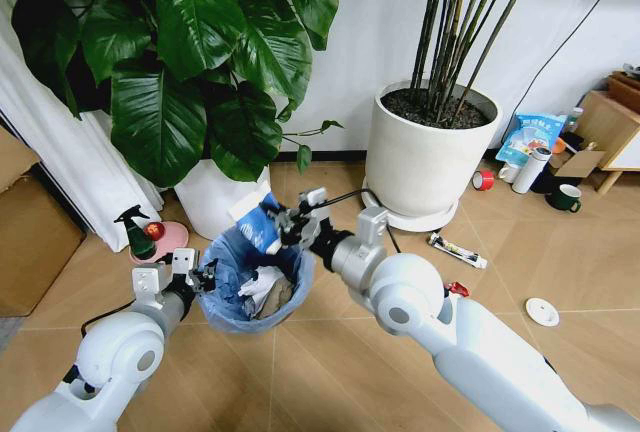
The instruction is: Pick up the trash bin and place the garbage on the floor into it.
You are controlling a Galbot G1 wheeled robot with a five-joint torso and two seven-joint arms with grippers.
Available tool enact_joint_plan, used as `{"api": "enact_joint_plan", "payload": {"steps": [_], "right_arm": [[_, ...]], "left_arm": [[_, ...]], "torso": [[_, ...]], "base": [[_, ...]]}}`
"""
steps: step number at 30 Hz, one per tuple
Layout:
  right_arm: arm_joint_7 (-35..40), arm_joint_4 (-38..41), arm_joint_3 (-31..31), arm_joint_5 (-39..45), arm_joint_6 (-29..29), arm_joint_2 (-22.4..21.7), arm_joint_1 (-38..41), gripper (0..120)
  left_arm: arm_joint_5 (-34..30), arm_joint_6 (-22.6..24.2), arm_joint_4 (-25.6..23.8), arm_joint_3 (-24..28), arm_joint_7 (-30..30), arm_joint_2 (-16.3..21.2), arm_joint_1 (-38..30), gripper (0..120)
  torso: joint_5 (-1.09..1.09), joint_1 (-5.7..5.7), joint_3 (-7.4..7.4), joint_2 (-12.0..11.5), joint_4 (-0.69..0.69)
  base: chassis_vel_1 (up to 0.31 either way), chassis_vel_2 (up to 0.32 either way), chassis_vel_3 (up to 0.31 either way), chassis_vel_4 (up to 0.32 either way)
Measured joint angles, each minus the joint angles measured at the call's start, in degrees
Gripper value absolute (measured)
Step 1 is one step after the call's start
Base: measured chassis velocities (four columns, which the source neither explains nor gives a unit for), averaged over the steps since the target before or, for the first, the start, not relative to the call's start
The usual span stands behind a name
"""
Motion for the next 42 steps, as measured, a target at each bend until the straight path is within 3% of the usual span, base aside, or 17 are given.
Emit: {"api": "enact_joint_plan", "payload": {"steps": [7, 13, 16, 19, 22, 27, 30, 36, 42], "right_arm": [[0.08, 0.00, -1.91, -0.04, -1.51, -1.04, 0.93, 39], [0.98, -0.14, -0.96, -0.28, -1.21, -0.56, 0.94, 54], [2.64, -0.72, 4.15, -1.71, -0.63, -1.47, -0.60, 72], [2.80, -1.28, 7.65, -3.60, -0.28, -2.62, -2.92, 81], [1.97, -2.69, 15.25, -9.87, -0.14, -5.00, -9.52, 94], [0.16, -4.11, 21.38, -14.37, -0.11, -5.50, -15.29, 99], [-3.65, -7.68, 29.95, -22.55, 1.98, -4.35, -23.78, 100], [-6.20, -10.83, 35.26, -27.03, 5.31, -1.94, -31.16, 100], [-6.74, -11.62, 36.15, -27.79, 6.19, -1.06, -32.43, 100]], "left_arm": [[-0.25, 0.06, 0.11, -0.80, 0.00, -0.32, -0.28, 0], [-0.19, 0.06, 0.09, -1.27, 0.05, -0.56, 0.26, 0], [0.69, -0.09, -0.09, -2.52, 0.26, -1.20, 1.49, 0], [1.76, -0.40, -0.40, -3.28, 0.66, -1.70, 2.22, 0], [3.26, -0.90, -1.28, -4.75, 1.20, -2.88, 4.19, 0], [4.32, -1.12, -2.06, -5.54, 1.69, -3.73, 5.85, 0], [5.60, -1.43, -3.10, -6.00, 2.16, -4.56, 7.73, 0], [6.28, -1.52, -3.71, -6.02, 2.39, -4.74, 8.82, 0], [6.52, -1.59, -3.98, -6.02, 2.44, -4.76, 9.21, 0]], "torso": [[0.00, 0.00, 0.00, 0.00, 0.00], [0.01, 0.00, 0.00, 0.00, 0.00], [0.00, 0.00, 0.00, 0.00, 0.01], [0.01, 0.00, 0.00, 0.00, 0.01], [0.02, -0.01, -0.01, 0.01, -0.02], [0.03, -0.01, -0.01, 0.01, -0.01], [0.03, -0.01, -0.01, 0.01, -0.01], [0.01, -0.02, -0.02, 0.01, -0.01], [-0.04, -0.01, -0.02, 0.02, 0.01]], "base": [[0.000, 0.000, 0.000, 0.000], [0.000, 0.000, 0.000, 0.000], [0.000, 0.000, 0.000, 0.000], [0.000, 0.000, 0.000, 0.000], [0.000, 0.000, 0.000, 0.000], [0.000, 0.000, 0.000, 0.000], [0.000, 0.000, 0.000, 0.000], [0.000, 0.000, 0.000, 0.000], [-0.043, 0.040, 0.036, -0.049]]}}
